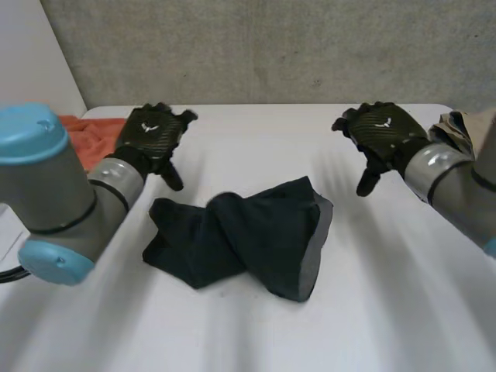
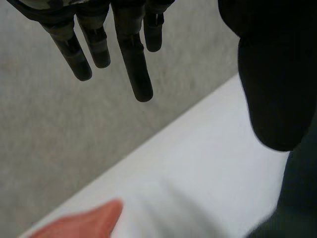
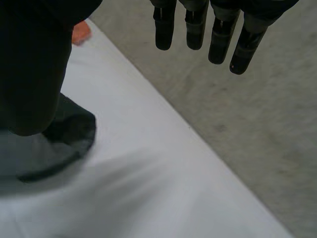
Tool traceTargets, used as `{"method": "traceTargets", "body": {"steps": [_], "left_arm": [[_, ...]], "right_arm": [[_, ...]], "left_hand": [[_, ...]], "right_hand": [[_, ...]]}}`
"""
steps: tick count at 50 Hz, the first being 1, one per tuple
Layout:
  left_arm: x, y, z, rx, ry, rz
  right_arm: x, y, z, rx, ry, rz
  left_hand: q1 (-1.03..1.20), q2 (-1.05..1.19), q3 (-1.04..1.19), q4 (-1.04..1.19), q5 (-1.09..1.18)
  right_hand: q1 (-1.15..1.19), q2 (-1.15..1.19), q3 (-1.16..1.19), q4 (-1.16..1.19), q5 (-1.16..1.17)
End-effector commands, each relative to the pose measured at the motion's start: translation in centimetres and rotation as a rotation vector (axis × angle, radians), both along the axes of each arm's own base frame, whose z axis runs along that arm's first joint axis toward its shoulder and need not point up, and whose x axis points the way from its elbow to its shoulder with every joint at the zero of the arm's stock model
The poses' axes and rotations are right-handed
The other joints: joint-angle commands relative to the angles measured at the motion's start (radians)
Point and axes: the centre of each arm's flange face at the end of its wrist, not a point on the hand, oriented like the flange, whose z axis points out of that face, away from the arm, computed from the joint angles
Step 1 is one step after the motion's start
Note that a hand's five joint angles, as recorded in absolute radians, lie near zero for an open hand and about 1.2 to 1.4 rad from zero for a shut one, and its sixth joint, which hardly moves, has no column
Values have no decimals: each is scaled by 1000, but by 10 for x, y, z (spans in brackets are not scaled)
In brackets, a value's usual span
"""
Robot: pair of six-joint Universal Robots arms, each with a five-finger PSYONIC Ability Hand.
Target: Fold the laundry.
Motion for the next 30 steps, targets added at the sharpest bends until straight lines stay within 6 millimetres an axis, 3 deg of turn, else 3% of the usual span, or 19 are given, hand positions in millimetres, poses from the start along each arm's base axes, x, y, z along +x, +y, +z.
{"method": "traceTargets", "body": {"steps": [1,9,21,30], "left_arm": [[23,-23,-31,120,-134,-31],[28,-33,-46,150,-150,-36],[16,-34,-65,206,-170,-69],[10,-34,-92,298,-270,-100]], "right_arm": [[22,-17,16,59,-108,5],[35,-25,12,60,-131,-9],[57,-40,-46,254,-141,-35],[68,-47,-92,358,-128,-33]], "left_hand": [[10,-545,-1,7,-3],[25,-531,13,21,11],[263,-293,251,259,249],[433,-123,421,429,419]], "right_hand": [[-30,-51,-33,-58,-64],[-29,-50,-32,-57,-63],[33,12,30,5,-1],[77,56,74,49,43]]}}
